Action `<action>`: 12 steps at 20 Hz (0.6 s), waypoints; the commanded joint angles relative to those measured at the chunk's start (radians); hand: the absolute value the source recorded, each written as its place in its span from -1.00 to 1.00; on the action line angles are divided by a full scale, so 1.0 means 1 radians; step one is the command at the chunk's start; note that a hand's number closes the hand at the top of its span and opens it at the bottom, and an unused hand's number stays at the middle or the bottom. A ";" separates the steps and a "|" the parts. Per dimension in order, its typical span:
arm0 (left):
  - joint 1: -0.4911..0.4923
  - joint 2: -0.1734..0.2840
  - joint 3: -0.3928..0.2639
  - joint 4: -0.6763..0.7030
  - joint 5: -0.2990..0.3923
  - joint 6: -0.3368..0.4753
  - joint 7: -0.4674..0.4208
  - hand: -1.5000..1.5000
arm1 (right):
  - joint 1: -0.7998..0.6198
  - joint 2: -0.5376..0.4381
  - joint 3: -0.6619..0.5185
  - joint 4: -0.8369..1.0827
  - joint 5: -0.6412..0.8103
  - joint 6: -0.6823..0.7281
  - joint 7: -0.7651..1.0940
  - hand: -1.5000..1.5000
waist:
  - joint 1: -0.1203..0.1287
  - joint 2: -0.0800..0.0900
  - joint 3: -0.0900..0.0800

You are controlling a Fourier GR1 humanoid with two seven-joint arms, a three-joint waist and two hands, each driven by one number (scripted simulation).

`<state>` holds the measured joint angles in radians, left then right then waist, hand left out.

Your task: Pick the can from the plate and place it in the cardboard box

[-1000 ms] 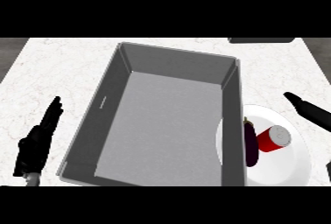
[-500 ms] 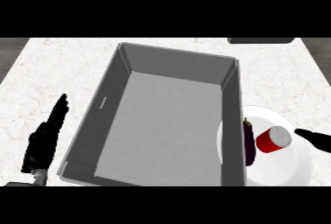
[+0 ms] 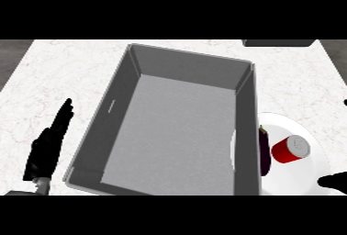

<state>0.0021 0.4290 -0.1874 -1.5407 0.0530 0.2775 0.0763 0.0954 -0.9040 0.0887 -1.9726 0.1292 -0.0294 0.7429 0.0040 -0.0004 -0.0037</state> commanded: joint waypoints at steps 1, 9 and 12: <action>0.013 -0.005 0.023 0.041 0.019 -0.036 -0.043 0.00 | -0.070 -0.021 0.048 -0.108 -0.060 0.125 0.230 -1.00 | 0.004 0.001 0.001; -0.008 -0.039 0.052 0.020 -0.031 -0.034 0.001 0.00 | -0.177 0.144 0.143 -0.087 0.078 0.147 0.429 -1.00 | -0.002 0.000 0.003; -0.045 -0.071 0.058 0.118 -0.045 -0.043 -0.038 0.00 | -0.184 0.172 0.155 -0.018 0.121 0.160 0.388 -1.00 | -0.005 0.001 0.003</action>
<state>-0.0115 0.3819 -0.1502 -1.5021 0.0188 0.2466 0.0636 -0.0786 -0.7682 0.2300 -2.0081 0.2057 0.0917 1.0500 0.0049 0.0003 -0.0009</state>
